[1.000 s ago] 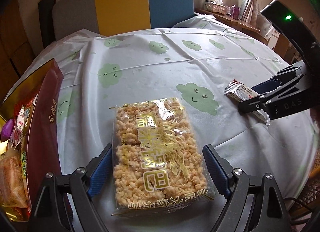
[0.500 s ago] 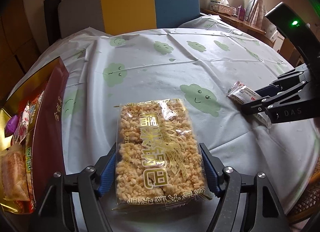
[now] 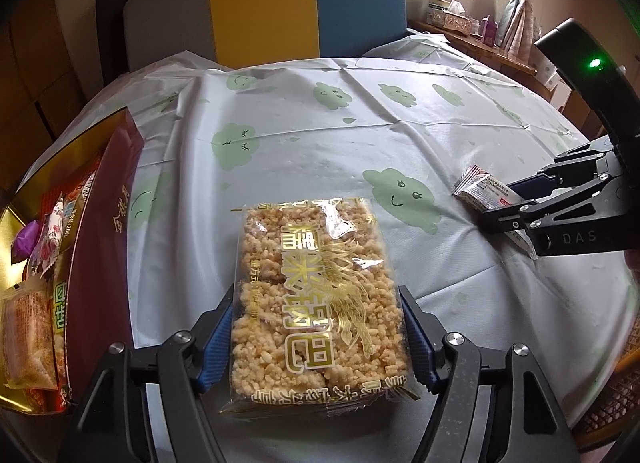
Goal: Organize snacks
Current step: 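Carry the rice bar bag toward the tray with the left tool while the right tool holds the packet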
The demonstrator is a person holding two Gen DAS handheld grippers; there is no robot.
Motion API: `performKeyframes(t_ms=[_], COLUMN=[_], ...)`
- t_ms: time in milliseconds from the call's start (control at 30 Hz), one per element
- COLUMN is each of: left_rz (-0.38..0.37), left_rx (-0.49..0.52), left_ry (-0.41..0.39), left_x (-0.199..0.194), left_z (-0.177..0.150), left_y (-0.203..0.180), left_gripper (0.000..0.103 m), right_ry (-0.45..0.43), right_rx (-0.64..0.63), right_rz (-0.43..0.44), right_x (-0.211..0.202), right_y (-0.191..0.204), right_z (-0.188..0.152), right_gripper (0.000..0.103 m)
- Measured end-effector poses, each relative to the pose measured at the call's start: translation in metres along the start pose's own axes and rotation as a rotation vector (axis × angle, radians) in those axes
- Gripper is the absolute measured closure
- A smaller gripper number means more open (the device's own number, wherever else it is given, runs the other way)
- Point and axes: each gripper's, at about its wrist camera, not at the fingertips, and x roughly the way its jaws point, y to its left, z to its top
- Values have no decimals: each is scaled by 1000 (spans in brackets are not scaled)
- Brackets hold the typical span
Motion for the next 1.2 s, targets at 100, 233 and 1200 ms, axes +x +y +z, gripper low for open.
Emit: performKeyframes(t_ms=[100, 233, 1200], left_rz=[-6, -22, -33], left_rx=[-10, -23, -215], left_ry=[3, 4, -121], left_x=[-1, -3, -88], left_z=[1, 2, 6], left_y=[1, 4, 80], left_gripper=[30, 30, 30], right_ry=[-1, -8, -27], right_rx=[-5, -25, -52], right_rz=[-3, -14, -44], right_x=[2, -1, -9], right_y=[2, 2, 16], right_z=[0, 0, -8], right_gripper=[65, 65, 65])
